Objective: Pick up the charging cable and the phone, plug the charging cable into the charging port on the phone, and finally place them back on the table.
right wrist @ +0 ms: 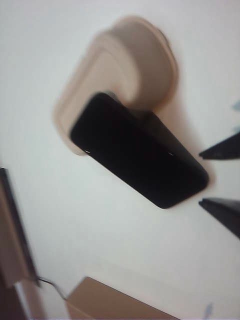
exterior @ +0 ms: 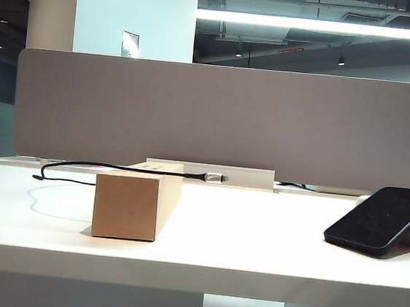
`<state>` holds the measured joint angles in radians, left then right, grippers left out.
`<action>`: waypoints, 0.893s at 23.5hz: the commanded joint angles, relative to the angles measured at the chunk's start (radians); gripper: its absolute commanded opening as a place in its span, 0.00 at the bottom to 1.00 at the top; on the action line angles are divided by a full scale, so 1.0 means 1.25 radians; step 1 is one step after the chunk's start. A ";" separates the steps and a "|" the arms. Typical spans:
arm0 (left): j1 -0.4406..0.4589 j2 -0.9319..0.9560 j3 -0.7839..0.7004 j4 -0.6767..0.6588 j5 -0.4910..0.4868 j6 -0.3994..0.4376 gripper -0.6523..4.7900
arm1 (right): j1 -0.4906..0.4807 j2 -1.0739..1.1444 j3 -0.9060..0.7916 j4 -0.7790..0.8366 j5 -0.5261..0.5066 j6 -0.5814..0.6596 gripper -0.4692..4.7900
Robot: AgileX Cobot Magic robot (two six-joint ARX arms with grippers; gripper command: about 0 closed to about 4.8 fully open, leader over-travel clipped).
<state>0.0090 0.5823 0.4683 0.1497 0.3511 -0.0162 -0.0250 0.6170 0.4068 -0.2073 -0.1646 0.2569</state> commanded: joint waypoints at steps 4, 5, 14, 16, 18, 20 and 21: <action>-0.013 0.183 0.106 -0.002 0.158 0.002 0.11 | -0.002 0.159 0.004 0.085 -0.083 0.084 0.57; -0.029 0.216 0.125 -0.017 0.156 0.008 0.11 | -0.001 0.199 0.004 0.105 -0.083 0.111 0.67; -0.172 0.364 0.215 -0.053 0.148 0.058 0.35 | -0.002 0.482 0.005 0.309 -0.132 0.203 0.73; -0.196 0.379 0.232 -0.060 0.146 0.058 0.44 | -0.003 0.553 0.006 0.371 -0.158 0.231 0.73; -0.210 0.392 0.248 -0.072 0.139 0.055 0.46 | -0.003 0.627 0.007 0.447 -0.174 0.261 0.73; -0.215 0.393 0.256 -0.085 0.127 0.055 0.46 | -0.002 0.691 0.007 0.523 -0.193 0.286 0.73; -0.215 0.392 0.258 -0.087 0.126 0.055 0.46 | -0.002 0.713 0.007 0.551 -0.193 0.297 0.73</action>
<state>-0.2581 1.0752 0.7792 0.0437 0.5121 0.0521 -0.0292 1.4792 0.4141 0.4110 -0.3962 0.5980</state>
